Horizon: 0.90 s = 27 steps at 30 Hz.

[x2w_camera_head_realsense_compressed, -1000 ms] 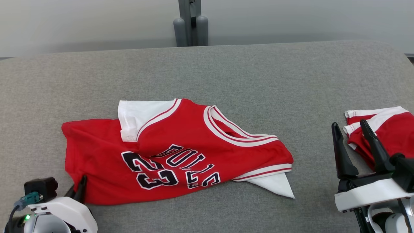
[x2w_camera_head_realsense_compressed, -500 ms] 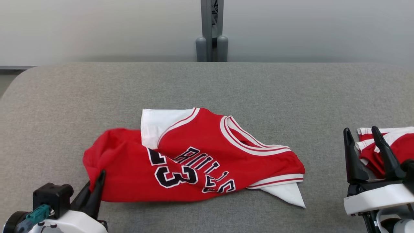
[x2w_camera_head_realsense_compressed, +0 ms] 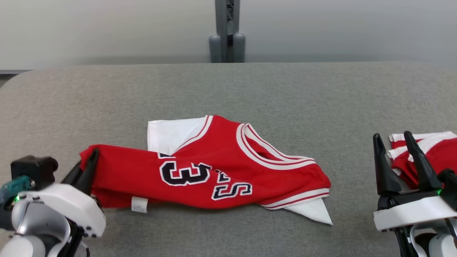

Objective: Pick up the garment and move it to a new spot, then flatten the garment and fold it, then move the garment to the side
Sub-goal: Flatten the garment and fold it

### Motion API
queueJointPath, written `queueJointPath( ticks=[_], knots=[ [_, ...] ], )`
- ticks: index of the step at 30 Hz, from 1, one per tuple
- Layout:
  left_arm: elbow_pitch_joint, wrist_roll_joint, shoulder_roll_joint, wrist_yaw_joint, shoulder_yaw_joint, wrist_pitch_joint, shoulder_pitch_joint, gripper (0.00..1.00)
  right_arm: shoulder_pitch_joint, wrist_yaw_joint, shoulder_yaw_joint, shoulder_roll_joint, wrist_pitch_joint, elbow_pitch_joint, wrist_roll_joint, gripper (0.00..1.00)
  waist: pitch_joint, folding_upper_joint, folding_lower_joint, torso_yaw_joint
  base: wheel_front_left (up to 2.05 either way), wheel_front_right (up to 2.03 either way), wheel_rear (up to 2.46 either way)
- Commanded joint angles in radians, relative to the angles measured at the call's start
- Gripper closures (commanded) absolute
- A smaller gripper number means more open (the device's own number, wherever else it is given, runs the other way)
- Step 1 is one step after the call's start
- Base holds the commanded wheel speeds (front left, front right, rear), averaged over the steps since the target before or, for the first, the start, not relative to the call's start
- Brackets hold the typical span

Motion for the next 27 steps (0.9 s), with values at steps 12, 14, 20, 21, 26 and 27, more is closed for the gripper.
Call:
queueJointPath(
  ticks=[12,14,20,21,26,27],
  knots=[
    [0.487,-0.087,-0.065,-0.071,0.018,-0.073,-0.284,1.00,-0.045,0.000,0.021,-0.004,-0.033,0.032,0.018,0.00,0.089,-0.0001,0.0000,-0.096,0.00,0.00,0.00],
    [0.550,-0.096,-0.083,-0.084,0.010,-0.080,-0.317,1.00,-0.053,0.000,0.025,-0.004,-0.038,0.035,0.018,0.00,0.099,-0.0001,0.0000,-0.101,0.00,0.00,0.00],
    [0.680,-0.093,-0.123,-0.077,0.024,-0.186,-0.388,0.00,-0.068,0.000,0.035,-0.004,-0.044,0.045,0.016,0.00,0.115,-0.0001,0.0000,-0.103,0.00,0.00,0.00],
    [0.692,-0.091,-0.129,-0.073,0.029,-0.211,-0.394,0.00,-0.070,0.000,0.035,-0.004,-0.046,0.045,0.016,0.00,0.115,-0.0001,0.0000,-0.102,0.00,0.00,0.00],
    [0.718,-0.051,-0.125,-0.028,0.052,-0.337,-0.384,0.00,-0.062,0.000,0.023,-0.004,-0.047,0.049,0.011,0.00,0.101,-0.0001,0.0000,-0.089,0.00,0.00,0.00],
    [0.712,-0.050,-0.127,-0.021,0.057,-0.362,-0.375,0.00,-0.060,0.000,0.021,-0.004,-0.049,0.046,0.010,0.00,0.097,-0.0001,0.0000,-0.086,0.00,0.00,0.00]
  ],
)
